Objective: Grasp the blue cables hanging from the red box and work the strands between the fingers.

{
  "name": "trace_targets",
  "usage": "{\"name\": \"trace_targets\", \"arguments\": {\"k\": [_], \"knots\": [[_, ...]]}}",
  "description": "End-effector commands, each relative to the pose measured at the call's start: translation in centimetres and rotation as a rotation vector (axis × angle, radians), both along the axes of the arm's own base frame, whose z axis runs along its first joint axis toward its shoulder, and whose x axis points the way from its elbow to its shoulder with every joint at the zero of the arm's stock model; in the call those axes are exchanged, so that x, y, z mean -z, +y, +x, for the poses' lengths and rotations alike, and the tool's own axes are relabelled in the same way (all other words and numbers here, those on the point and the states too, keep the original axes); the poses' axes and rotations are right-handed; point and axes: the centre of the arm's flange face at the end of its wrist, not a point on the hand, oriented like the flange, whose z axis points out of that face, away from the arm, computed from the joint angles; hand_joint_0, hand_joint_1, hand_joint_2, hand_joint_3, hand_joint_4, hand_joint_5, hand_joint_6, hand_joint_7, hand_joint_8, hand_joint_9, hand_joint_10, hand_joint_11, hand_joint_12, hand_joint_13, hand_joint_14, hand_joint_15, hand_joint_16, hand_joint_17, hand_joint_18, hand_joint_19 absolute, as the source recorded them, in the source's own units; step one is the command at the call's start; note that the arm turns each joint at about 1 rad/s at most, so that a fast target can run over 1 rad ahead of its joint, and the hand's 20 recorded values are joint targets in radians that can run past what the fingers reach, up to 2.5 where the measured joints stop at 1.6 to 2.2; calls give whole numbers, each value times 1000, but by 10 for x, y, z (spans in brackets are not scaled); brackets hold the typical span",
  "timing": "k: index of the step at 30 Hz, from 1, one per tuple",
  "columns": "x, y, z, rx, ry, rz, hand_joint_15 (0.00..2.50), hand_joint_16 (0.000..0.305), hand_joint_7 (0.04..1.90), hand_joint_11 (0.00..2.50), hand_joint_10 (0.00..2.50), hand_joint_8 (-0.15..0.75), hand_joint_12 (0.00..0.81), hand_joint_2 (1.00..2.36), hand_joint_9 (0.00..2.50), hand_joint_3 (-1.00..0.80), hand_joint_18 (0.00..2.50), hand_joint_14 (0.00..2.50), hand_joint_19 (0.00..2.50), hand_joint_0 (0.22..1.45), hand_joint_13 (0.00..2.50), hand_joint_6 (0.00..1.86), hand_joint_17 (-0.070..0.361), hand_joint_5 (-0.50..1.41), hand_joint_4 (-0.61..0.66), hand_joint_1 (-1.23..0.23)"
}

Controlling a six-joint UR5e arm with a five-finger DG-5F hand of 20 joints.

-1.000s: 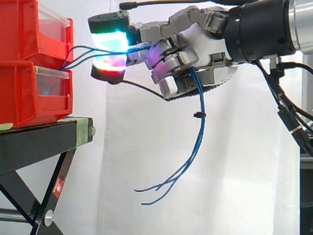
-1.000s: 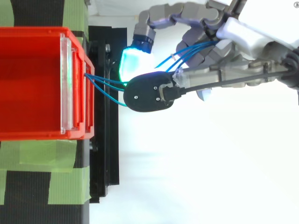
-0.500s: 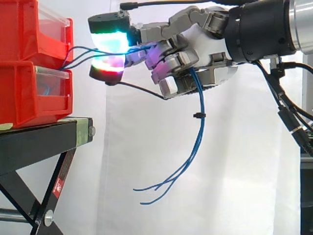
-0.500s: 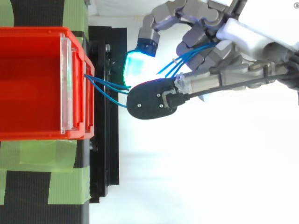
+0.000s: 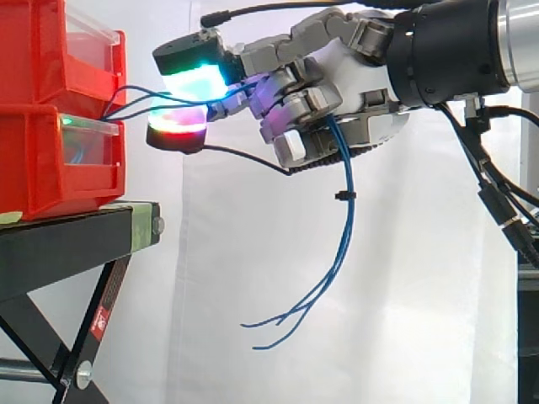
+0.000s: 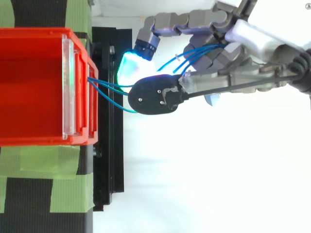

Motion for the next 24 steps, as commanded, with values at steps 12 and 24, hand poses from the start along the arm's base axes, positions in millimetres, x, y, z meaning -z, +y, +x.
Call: {"name": "trace_targets", "arguments": {"k": [12,24], "knots": [[-1,-1,0,6,-5,6,1564,232,1080,2500,2500,499,588,1013,1727,-661,2458,2500,721,1123,1855,1135,174,42,29,-880],[0,0,0,7,-29,55,1564,232,970,2500,2500,499,588,1339,1727,-224,2458,2500,721,915,1855,18,174,552,317,-638]]}}
